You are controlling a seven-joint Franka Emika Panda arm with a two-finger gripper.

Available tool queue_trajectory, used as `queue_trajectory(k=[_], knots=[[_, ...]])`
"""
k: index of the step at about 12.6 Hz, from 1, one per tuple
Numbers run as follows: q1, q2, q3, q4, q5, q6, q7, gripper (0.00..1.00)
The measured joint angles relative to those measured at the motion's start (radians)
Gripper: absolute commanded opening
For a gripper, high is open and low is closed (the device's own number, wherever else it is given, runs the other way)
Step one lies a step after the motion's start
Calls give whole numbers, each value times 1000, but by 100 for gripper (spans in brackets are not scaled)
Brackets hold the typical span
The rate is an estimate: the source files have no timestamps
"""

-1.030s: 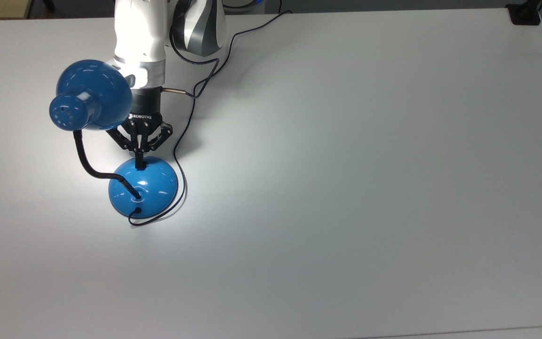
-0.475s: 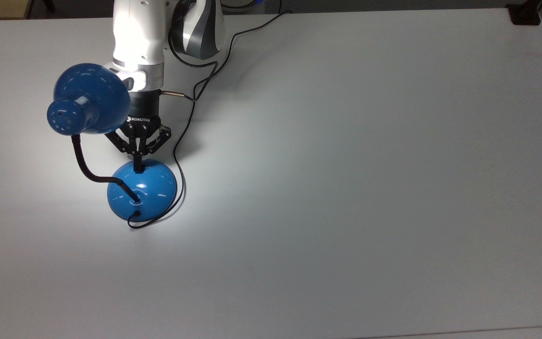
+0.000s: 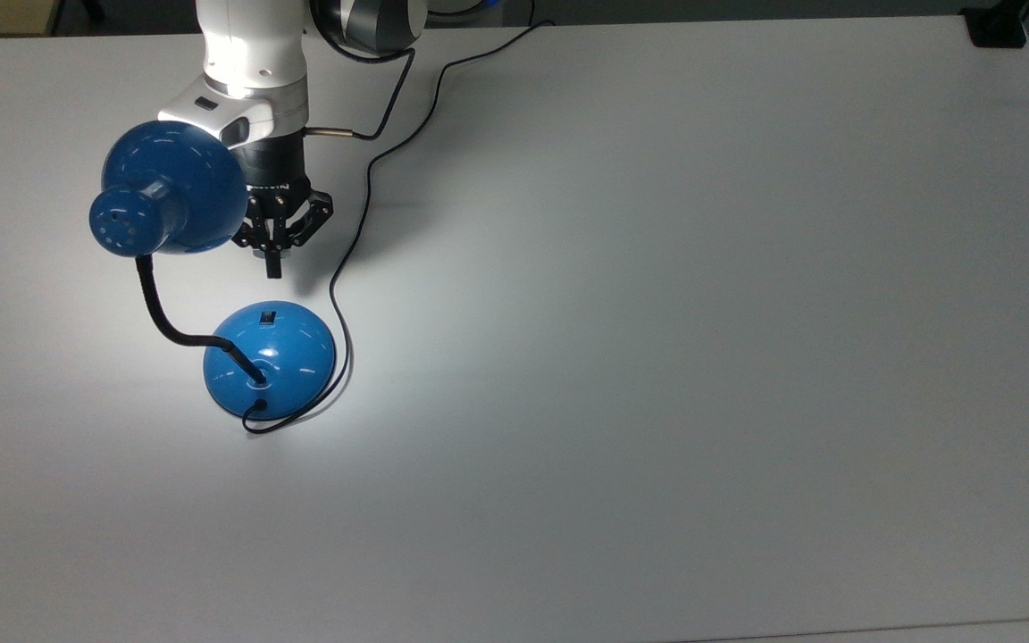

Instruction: Turn on the lamp

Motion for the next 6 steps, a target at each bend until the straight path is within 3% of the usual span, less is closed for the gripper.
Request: queue_trajectory(k=[2, 3, 4, 5, 6], knots=[[20, -27, 2, 1, 0, -142, 0, 15], [27, -43, 4, 4, 0, -210, 0, 27], [31, -65, 6, 13, 0, -305, 0, 66], [35, -98, 9, 39, 0, -438, 0, 97], [41, -120, 9, 70, 0, -548, 0, 100]])
